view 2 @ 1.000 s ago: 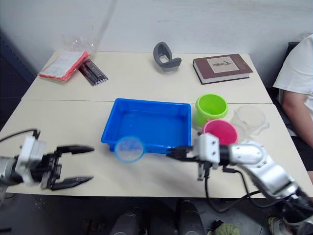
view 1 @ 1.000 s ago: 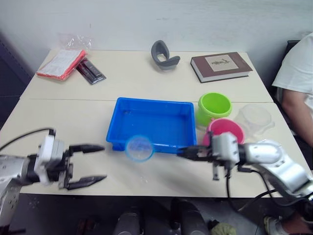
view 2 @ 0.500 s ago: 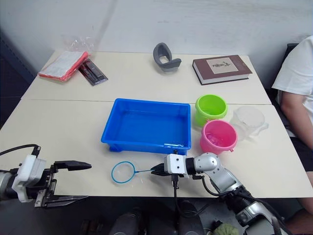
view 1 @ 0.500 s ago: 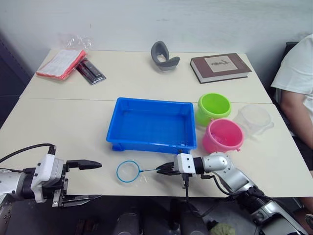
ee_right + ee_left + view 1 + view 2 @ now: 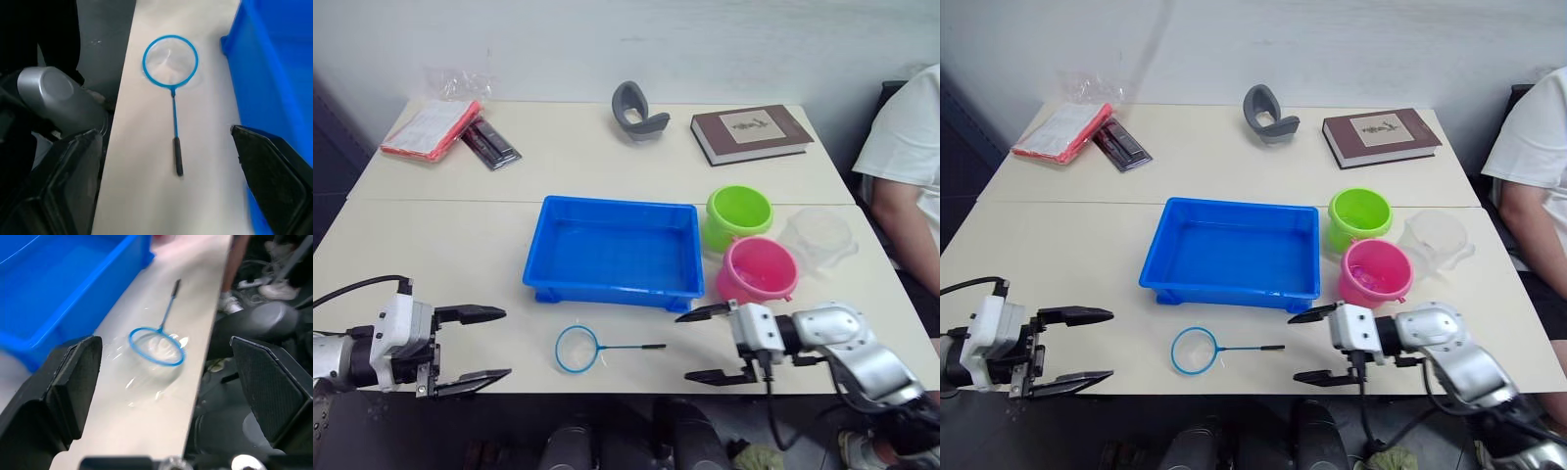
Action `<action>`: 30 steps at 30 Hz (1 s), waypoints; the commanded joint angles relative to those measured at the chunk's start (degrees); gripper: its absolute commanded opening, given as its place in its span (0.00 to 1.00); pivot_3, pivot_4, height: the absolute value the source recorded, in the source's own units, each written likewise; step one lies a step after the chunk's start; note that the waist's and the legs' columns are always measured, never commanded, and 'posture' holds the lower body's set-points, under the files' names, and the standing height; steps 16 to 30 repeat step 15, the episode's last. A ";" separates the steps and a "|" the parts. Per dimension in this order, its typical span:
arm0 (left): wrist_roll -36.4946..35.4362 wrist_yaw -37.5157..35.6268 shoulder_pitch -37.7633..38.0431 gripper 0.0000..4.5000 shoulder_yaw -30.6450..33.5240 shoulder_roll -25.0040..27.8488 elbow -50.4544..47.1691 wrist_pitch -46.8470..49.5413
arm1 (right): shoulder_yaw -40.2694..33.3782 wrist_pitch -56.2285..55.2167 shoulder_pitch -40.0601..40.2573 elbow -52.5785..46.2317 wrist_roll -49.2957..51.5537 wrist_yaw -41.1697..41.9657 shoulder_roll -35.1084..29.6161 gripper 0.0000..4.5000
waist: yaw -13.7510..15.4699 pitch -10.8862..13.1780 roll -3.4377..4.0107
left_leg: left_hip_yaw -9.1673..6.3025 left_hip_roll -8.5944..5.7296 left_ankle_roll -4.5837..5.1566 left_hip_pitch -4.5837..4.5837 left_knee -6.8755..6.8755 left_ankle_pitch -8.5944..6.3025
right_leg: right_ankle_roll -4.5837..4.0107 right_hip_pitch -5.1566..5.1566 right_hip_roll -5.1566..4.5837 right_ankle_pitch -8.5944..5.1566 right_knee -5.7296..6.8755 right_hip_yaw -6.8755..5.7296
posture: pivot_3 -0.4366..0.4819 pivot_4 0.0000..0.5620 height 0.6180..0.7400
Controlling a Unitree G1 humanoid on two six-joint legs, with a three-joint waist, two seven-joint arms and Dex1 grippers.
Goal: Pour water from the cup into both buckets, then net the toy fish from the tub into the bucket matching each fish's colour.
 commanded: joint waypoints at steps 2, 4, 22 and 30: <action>6.72 3.16 0.09 1.00 2.18 0.46 6.52 -5.57 | -14.89 -0.82 5.35 -4.28 7.79 0.82 -2.48 0.98 | 0.00 0.00 -0.01 | 0.03 0.01 -0.01 0.03 -0.02 -0.01 | -0.02 0.00 0.03 -0.01 0.04 0.01 | 0.48 0.27 1.00; 7.39 4.24 -0.61 1.00 2.96 -0.10 8.91 -7.19 | -21.97 -1.25 6.46 -1.46 7.53 1.44 -4.80 0.98 | 0.06 -0.01 -0.01 | 0.06 0.04 -0.01 0.05 -0.02 -0.01 | -0.03 0.00 0.06 -0.01 0.06 0.00 | 0.48 0.27 1.00; 13.59 7.30 -8.19 1.00 1.48 1.16 23.90 -19.98 | -28.35 -3.96 -0.13 12.46 5.06 7.57 -8.03 0.98 | 0.90 -0.01 -0.02 | 0.12 0.07 0.02 0.06 -0.03 -0.06 | -0.09 -0.05 0.02 -0.01 0.08 0.01 | 0.48 0.27 1.00; 13.59 7.30 -8.19 1.00 1.48 1.16 23.90 -19.98 | -28.35 -3.96 -0.13 12.46 5.06 7.57 -8.03 0.98 | 0.90 -0.01 -0.02 | 0.12 0.07 0.02 0.06 -0.03 -0.06 | -0.09 -0.05 0.02 -0.01 0.08 0.01 | 0.48 0.27 1.00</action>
